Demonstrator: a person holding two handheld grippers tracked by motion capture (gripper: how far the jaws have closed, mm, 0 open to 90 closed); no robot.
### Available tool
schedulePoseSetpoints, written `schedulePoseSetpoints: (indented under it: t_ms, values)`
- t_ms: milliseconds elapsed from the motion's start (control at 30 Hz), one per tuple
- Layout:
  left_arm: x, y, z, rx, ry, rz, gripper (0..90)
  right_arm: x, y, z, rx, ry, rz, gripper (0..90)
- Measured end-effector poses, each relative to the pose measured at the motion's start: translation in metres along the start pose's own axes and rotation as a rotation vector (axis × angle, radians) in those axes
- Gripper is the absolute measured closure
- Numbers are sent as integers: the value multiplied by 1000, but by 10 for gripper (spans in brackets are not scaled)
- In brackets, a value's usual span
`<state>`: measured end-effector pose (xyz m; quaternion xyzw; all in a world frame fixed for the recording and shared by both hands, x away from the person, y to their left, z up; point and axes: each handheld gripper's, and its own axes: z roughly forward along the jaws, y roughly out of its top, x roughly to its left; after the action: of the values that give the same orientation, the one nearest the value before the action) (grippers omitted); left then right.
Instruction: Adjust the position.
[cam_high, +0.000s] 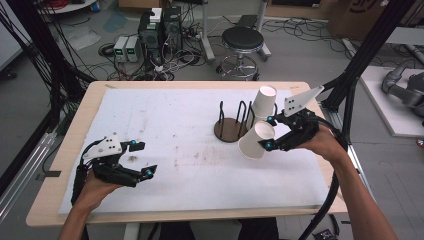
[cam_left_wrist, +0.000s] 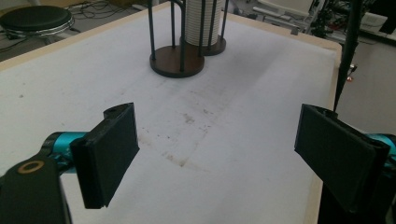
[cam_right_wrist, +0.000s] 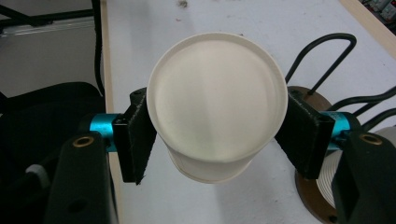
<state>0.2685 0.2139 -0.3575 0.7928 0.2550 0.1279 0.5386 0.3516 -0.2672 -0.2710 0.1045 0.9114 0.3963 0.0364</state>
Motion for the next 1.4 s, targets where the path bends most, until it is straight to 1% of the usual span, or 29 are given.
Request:
schedulePoseSetpoints:
  t_ms: [233,300,333,367,400,467,500,633,667,733,900,967,1033,1100,1133,1167,1233,1267,1333,1400]
  values:
    - [-3,3,6,-4,-22,6,127,3,5,8,-7,13,-4,343]
    - [-4,4,8,-2,-34,7,123,4,6,13,-9,23,-8,343]
    - [-5,5,12,-1,-49,10,124,5,7,15,-11,23,-8,343]
    - [-5,5,12,-1,-49,10,124,5,8,16,-15,26,-7,343]
    - [-6,7,15,3,-58,11,124,6,8,18,-19,32,-6,343]
    - [-7,8,17,4,-60,12,124,6,9,20,-19,32,-9,343]
    - [-8,10,20,7,-71,17,123,8,10,23,-21,42,-7,343]
    - [-9,13,23,10,-77,22,124,10,10,27,-33,50,-6,343]
    - [-9,14,24,9,-79,24,121,10,11,29,-42,51,-8,343]
    - [-9,16,26,5,-99,16,102,11,10,31,-58,57,-6,343]
    - [-10,17,32,10,-111,15,84,13,11,36,-84,67,-1,343]
    - [-12,18,39,11,-126,10,75,14,11,38,-101,72,-3,343]
    - [-12,18,40,15,-128,12,74,14,10,39,-109,78,0,343]
    - [-13,18,47,12,-146,8,68,15,9,42,-131,85,5,343]
    - [-13,18,47,12,-146,8,68,15,9,42,-131,85,5,343]
    - [-14,18,50,5,-152,4,68,15,7,44,-153,94,12,343]
    - [-13,18,51,9,-155,6,68,15,6,45,-155,91,18,343]
    - [-14,19,55,1,-162,-2,68,15,5,48,-166,97,22,343]
    - [-15,19,56,-8,-169,-7,68,15,4,50,-173,104,25,343]
    - [-16,19,59,-14,-166,-6,68,16,2,52,-183,106,31,343]
